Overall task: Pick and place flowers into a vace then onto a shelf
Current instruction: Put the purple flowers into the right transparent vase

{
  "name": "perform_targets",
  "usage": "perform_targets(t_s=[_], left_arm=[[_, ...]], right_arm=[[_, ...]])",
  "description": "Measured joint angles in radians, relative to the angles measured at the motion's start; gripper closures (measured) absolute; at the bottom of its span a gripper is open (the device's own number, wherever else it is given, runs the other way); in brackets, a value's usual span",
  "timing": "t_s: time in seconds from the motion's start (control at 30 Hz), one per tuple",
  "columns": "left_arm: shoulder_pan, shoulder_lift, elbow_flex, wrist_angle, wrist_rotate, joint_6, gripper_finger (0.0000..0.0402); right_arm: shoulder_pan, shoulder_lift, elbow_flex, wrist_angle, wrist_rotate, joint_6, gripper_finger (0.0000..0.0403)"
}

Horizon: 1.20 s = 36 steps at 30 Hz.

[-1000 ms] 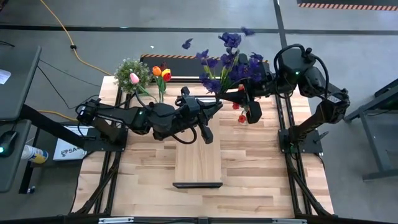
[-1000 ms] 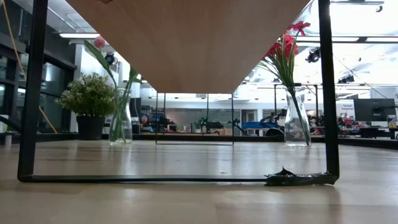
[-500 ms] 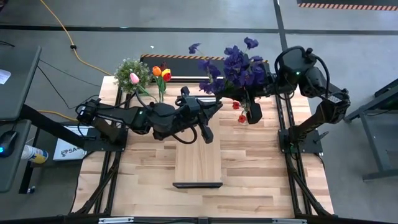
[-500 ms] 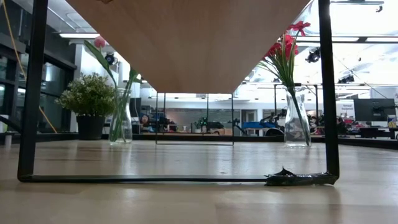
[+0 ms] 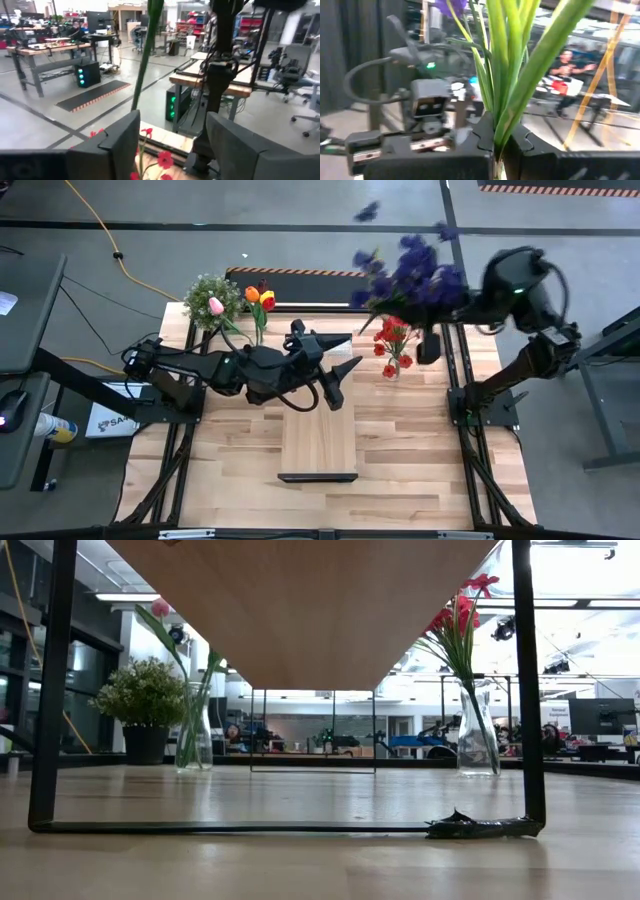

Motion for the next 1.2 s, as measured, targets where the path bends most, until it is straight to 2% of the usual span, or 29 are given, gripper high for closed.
perform_targets(t_s=[0.23, 0.53, 0.87, 1.2], left_arm=[[0.0, 0.0, 0.0, -0.113, -0.12, 0.0, 0.0105], [0.0, 0.0, 0.0, -0.262, -0.215, -0.03, 0.0114], [0.0, 0.0, 0.0, -0.364, -0.232, -0.088, 0.0119], [0.0, 0.0, 0.0, -0.497, -0.232, -0.242, 0.0124]], right_arm=[[0.0, -0.102, 0.002, -0.105, 0.137, -0.019, 0.0402], [0.0, -0.224, 0.002, -0.341, 0.319, 0.061, 0.0402], [0.0, -0.308, 0.002, -0.629, 0.479, 0.216, 0.0403], [0.0, -0.384, 0.0, -0.876, 0.541, 0.416, 0.0403]])
